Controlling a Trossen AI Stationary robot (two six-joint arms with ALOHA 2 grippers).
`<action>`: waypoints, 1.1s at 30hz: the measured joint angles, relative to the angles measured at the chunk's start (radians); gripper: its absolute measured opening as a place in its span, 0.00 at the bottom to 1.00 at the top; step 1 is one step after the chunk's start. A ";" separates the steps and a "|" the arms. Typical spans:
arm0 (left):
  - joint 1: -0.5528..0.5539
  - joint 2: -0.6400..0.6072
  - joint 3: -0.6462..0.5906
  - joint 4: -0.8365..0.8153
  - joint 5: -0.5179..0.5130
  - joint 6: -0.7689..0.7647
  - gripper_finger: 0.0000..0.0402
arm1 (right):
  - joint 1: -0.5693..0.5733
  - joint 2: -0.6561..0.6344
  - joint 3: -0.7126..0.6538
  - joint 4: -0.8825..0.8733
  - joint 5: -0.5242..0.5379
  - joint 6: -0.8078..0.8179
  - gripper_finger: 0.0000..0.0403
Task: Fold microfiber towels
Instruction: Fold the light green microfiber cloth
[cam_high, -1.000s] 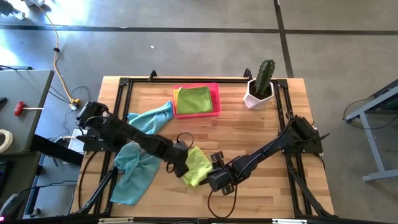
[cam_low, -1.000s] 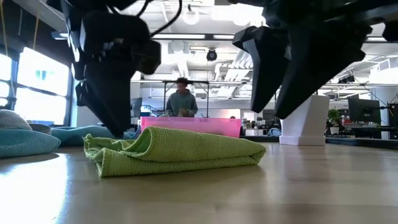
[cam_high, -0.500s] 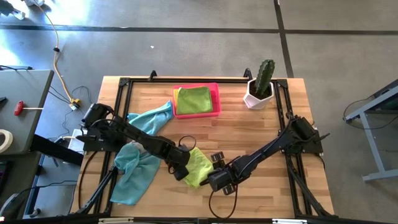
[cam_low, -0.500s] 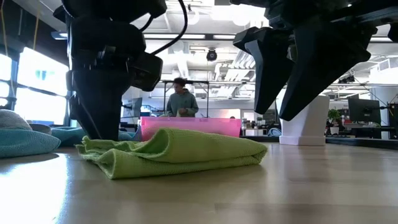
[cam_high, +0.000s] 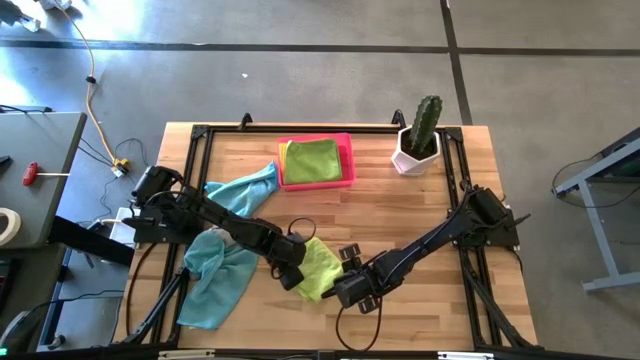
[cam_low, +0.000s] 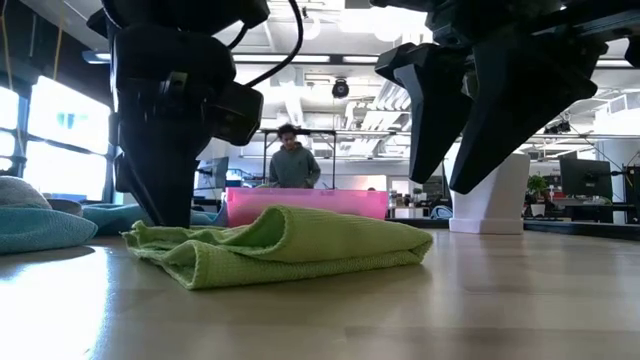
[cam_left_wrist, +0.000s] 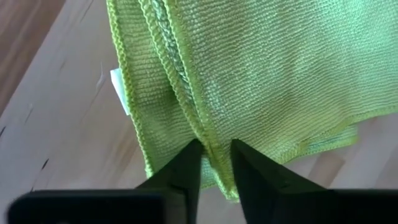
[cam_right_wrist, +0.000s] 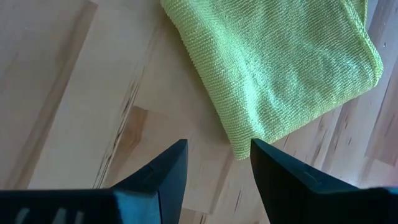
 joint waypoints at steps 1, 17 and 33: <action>0.000 0.000 0.000 0.000 0.000 0.002 0.16 | 0.000 0.000 0.000 0.000 0.000 0.000 0.41; 0.002 -0.074 0.001 -0.042 -0.002 0.026 0.01 | -0.004 0.000 0.000 -0.005 0.000 0.009 0.41; 0.002 -0.077 0.001 0.017 0.049 0.080 0.00 | -0.004 0.000 0.000 -0.008 0.000 0.011 0.41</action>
